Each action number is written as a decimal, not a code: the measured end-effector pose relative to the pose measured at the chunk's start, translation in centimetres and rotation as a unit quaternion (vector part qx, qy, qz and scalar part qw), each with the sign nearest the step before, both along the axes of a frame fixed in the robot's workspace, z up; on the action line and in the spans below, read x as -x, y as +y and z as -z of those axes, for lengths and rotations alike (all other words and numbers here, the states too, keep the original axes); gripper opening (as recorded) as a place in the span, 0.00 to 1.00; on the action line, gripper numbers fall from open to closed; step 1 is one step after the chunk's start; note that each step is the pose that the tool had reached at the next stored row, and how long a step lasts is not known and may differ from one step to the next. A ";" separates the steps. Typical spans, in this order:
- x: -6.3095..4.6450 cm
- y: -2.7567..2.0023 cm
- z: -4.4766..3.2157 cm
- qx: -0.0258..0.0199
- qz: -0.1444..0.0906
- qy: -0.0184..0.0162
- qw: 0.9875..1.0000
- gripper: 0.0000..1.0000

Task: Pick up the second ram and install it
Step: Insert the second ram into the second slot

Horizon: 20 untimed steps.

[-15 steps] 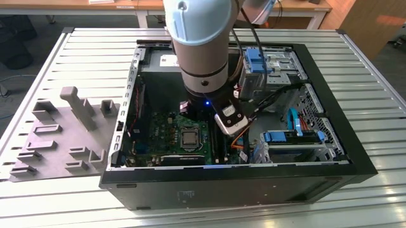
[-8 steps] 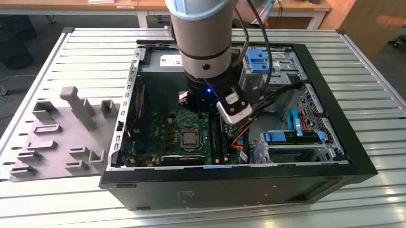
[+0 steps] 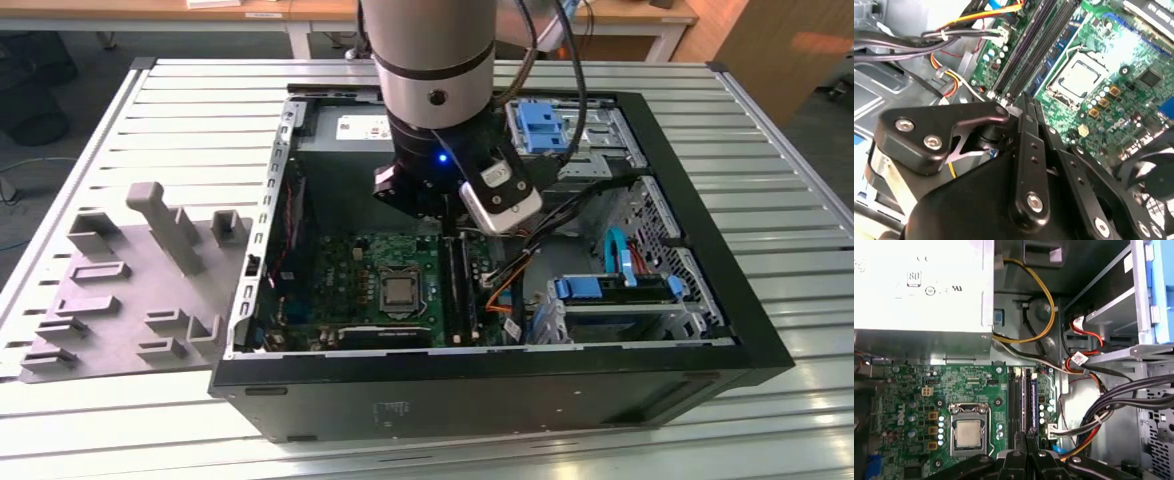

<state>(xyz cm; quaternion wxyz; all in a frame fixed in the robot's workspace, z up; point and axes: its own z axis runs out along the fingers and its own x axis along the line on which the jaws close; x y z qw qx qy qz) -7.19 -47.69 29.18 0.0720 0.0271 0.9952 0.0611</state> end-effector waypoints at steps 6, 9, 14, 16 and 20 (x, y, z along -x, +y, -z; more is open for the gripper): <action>0.0 0.03 -0.02 0.016 0.000 0.000 1.000 0.12; 0.0 0.10 0.02 0.042 0.000 0.000 0.999 0.12; -0.4 0.10 0.24 0.047 -0.001 0.010 0.999 0.12; -0.4 0.10 0.24 0.047 -0.001 0.010 0.999 0.12; -0.6 0.11 0.27 0.047 -0.001 0.024 0.999 0.12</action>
